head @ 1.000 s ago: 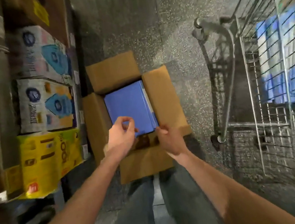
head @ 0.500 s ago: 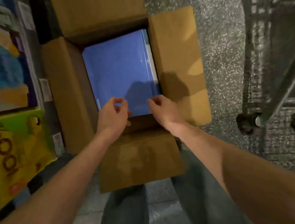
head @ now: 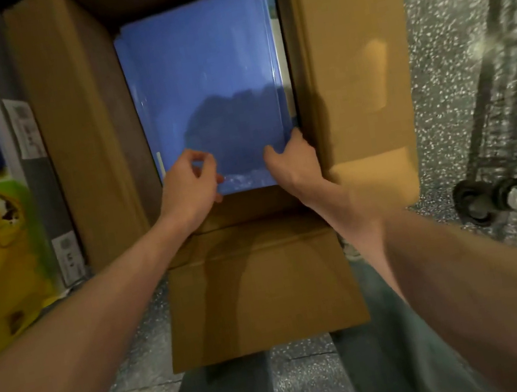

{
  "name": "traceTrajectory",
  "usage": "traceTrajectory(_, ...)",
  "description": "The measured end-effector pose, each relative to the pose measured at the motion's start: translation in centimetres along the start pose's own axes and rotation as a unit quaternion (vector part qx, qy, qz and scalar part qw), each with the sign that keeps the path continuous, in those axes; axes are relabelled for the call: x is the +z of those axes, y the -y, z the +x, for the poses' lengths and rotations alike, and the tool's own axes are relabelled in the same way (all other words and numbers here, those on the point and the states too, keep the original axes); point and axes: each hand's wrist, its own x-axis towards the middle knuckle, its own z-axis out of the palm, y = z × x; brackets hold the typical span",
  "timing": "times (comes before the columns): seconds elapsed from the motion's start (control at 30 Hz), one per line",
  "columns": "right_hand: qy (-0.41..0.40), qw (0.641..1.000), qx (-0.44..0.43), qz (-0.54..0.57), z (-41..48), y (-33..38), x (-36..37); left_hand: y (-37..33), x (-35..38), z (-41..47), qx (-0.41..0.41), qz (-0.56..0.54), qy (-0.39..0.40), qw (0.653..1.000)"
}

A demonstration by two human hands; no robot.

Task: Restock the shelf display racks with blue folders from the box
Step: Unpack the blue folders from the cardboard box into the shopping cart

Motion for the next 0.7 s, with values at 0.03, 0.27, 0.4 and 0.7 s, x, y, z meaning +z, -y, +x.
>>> traceTrajectory(0.03,-0.002,1.0,0.004,0.007,-0.1,-0.1,0.5,0.2,-0.2,0.0,-0.002,-0.002,0.0,1.0)
traceTrajectory(0.27,-0.1,0.991,0.084,0.024,-1.1,-0.2,2.0,0.8,-1.6,0.1,-0.003,-0.015,0.001,1.0)
traceTrajectory(0.4,-0.078,0.991,0.11,0.016,-1.8,-1.1,2.6,0.9,-1.8,-0.1,-0.002,-0.015,0.003,1.0)
traceTrajectory(0.7,-0.048,0.993,0.102,0.041,-0.4,-1.5,2.5,1.5,-1.7,0.2,0.015,-0.005,-0.005,1.0)
